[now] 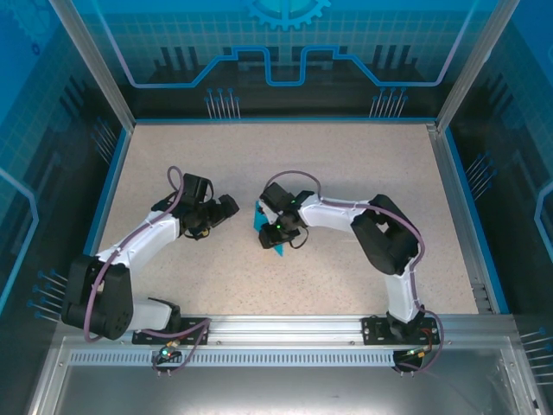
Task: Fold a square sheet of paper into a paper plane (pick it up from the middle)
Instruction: Fold the wing for the fifth time at the center of the table.
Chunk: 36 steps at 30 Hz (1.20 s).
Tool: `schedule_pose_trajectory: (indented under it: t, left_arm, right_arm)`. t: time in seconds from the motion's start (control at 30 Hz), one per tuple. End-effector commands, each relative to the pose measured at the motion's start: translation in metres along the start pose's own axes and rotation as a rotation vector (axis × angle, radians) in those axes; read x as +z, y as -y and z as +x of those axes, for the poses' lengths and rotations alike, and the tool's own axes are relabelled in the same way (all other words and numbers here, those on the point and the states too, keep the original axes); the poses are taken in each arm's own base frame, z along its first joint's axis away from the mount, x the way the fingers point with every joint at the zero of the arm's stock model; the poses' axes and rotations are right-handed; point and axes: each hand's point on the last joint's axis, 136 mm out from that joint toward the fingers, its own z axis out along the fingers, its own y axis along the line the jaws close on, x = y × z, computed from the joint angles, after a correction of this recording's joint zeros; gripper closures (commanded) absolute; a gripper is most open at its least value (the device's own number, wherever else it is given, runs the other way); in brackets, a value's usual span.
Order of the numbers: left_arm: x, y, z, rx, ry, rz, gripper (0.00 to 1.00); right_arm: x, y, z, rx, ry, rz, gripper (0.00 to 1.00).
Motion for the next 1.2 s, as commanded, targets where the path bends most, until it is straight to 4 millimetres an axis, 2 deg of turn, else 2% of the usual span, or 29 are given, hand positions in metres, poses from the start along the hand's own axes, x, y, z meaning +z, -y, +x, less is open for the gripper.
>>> schedule_pose_trajectory:
  t: [0.0, 0.1, 0.23, 0.37, 0.5, 0.67, 0.97, 1.17]
  left_arm:
    - [-0.001, 0.003, 0.001, 0.024, -0.026, 0.020, 0.02]
    - [-0.001, 0.006, 0.004, 0.028, -0.035, 0.051, 0.01]
    - [-0.001, 0.012, 0.008, 0.034, -0.046, 0.089, 0.02]
    - [-0.001, 0.019, 0.015, 0.039, -0.060, 0.136, 0.02]
    - [0.003, 0.031, 0.026, 0.054, -0.101, 0.194, 0.02]
    - [0.008, 0.049, 0.040, 0.078, -0.165, 0.255, 0.03]
    - [0.028, 0.073, 0.067, 0.101, -0.288, 0.293, 0.13]
    - [0.039, 0.089, 0.085, 0.127, -0.370, 0.310, 0.21]
  right_arm:
    - [-0.009, 0.029, 0.046, -0.072, -0.148, 0.013, 0.63]
    - [-0.027, 0.024, 0.037, -0.084, -0.081, -0.014, 0.63]
    - [-0.060, 0.006, 0.002, 0.002, 0.105, -0.066, 0.61]
    - [-0.075, 0.018, -0.018, 0.234, 0.247, -0.015, 0.61]
    - [-0.072, 0.026, -0.025, 0.354, 0.303, -0.009, 0.62]
    - [-0.053, 0.039, -0.025, 0.433, 0.255, -0.002, 0.63]
    - [-0.023, 0.065, -0.007, 0.518, 0.176, 0.014, 0.64]
    - [-0.016, 0.077, 0.004, 0.564, 0.163, -0.041, 0.65]
